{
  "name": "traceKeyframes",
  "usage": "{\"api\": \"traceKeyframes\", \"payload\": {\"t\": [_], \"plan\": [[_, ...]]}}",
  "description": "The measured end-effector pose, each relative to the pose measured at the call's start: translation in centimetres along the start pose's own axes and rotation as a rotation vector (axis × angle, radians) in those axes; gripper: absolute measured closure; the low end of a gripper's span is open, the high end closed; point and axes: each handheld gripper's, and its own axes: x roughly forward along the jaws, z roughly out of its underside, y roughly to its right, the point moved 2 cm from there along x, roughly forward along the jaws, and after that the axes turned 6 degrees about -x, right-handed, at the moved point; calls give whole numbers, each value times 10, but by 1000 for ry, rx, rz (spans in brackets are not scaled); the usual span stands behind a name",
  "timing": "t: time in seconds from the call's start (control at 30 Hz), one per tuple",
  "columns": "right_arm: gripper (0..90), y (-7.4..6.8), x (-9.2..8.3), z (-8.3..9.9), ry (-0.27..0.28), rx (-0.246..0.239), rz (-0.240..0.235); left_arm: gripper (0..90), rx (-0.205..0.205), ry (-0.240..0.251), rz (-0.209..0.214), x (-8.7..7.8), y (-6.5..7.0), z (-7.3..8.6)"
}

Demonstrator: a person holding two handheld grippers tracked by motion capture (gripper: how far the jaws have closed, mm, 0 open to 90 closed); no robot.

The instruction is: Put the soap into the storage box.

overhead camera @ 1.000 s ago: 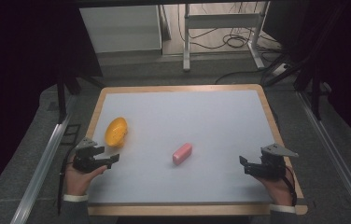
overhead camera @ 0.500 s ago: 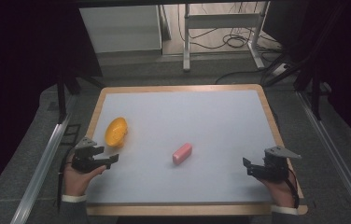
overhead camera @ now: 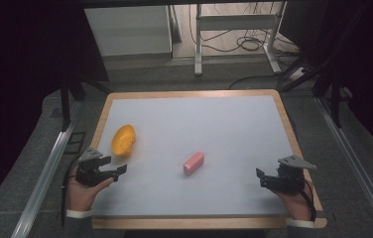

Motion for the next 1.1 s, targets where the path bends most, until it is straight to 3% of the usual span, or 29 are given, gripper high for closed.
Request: {"api": "traceKeyframes", "payload": {"t": [0.73,1.1], "plan": [[79,4,-2,4,-7,7,15,257,31,-37,-16,7,15,-14],[79,6,-2,5,-12,5,26,256,59,-51,-5,6,32,-29]]}}
